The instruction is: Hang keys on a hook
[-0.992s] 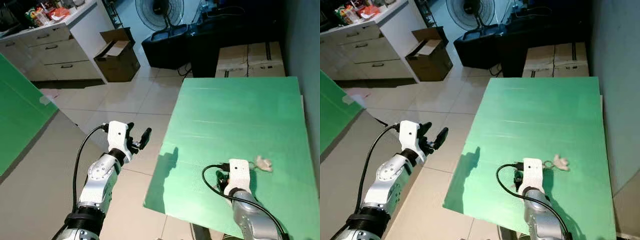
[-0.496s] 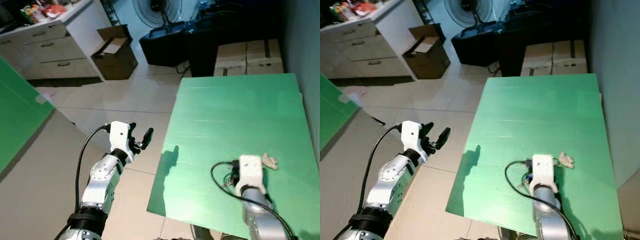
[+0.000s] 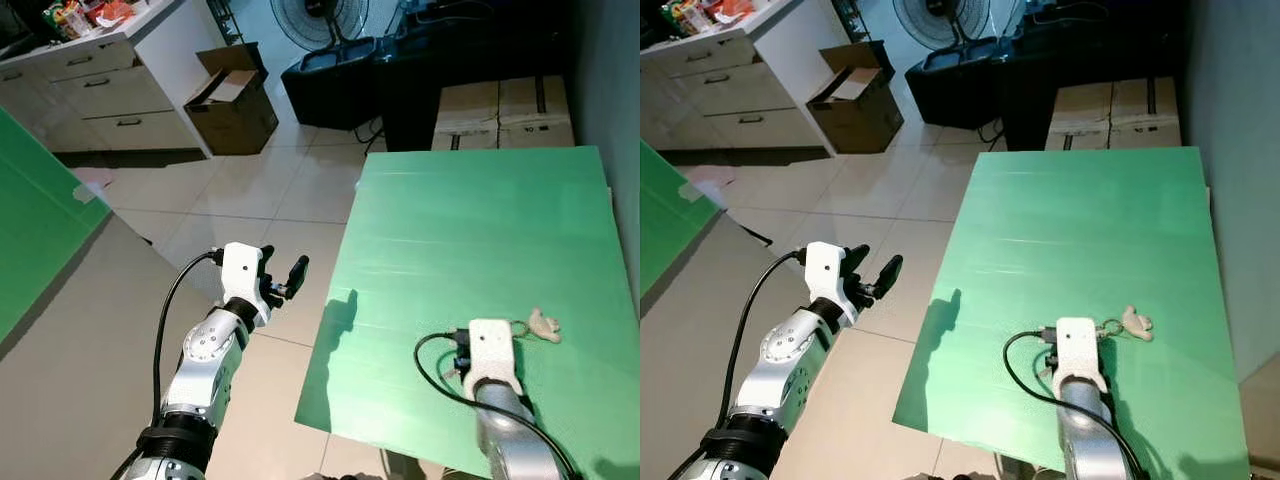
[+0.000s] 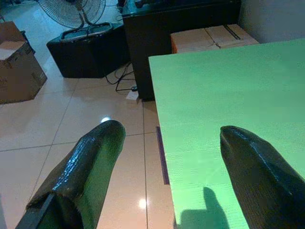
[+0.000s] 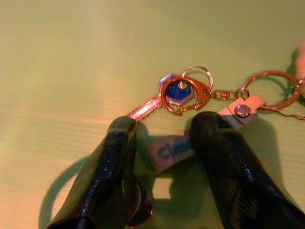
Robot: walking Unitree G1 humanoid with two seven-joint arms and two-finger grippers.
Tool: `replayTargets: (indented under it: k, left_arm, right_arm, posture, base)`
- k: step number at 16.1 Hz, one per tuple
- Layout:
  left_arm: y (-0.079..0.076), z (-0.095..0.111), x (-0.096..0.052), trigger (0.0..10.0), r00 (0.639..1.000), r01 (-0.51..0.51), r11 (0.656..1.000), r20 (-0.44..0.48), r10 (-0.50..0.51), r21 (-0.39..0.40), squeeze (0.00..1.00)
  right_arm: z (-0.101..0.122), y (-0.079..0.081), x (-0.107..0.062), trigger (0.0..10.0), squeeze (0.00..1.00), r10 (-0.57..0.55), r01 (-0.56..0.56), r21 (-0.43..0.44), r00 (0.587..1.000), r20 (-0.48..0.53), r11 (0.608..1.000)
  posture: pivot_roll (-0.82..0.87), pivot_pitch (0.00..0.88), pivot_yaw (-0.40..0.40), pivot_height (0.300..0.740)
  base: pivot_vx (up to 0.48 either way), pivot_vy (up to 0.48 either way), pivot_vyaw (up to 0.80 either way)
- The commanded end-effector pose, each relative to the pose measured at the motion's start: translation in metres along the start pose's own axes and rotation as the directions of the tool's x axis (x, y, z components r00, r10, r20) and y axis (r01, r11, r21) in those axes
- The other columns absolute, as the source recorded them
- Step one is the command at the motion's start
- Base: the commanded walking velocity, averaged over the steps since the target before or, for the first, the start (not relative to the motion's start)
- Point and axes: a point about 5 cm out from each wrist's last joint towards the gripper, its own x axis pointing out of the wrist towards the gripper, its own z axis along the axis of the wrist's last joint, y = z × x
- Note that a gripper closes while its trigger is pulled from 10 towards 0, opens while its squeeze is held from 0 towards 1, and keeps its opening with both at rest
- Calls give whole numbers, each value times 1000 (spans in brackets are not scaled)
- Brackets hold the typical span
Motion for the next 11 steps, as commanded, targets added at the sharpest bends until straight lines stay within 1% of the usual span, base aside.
replayTargets:
  k: [1, 2, 6, 7, 11]
  left_arm:
    - [11, 0, -4, 10000, 999, -41, 999, -3, 41, 13, 0]
    - [12, 0, -4, 10000, 999, -41, 999, -2, 41, 15, 0]
    - [14, 1, -4, 10000, 999, -45, 999, -1, 45, 19, 0]
    - [14, 1, -4, 10000, 999, -45, 999, -2, 45, 21, 0]
    - [14, 0, -4, 10000, 999, -43, 999, -6, 43, 22, 0]
  right_arm:
    - [-8, 8, 1, 10000, 0, 25, -24, 24, 999, -45, 999]
    - [-7, 8, 5, 10000, 0, 25, -24, 18, 998, -49, 1000]
    - [-11, 7, 9, 10000, 0, 20, -18, 22, 997, -68, 1000]
    - [-11, 7, 10, 0, 0, 32, -30, 42, 998, -58, 999]
    - [-13, 8, 10, 0, 0, 42, -37, 84, 998, -55, 996]
  posture:
    - [-290, 28, 329, 740]
    - [-289, 26, 331, 740]
    - [-285, 32, 330, 740]
    - [-284, 36, 331, 740]
    - [-281, 39, 333, 740]
  base:
    - [0, 0, 0]
    - [0, 0, 0]
    - [0, 0, 0]
    - [0, 0, 0]
    - [0, 0, 0]
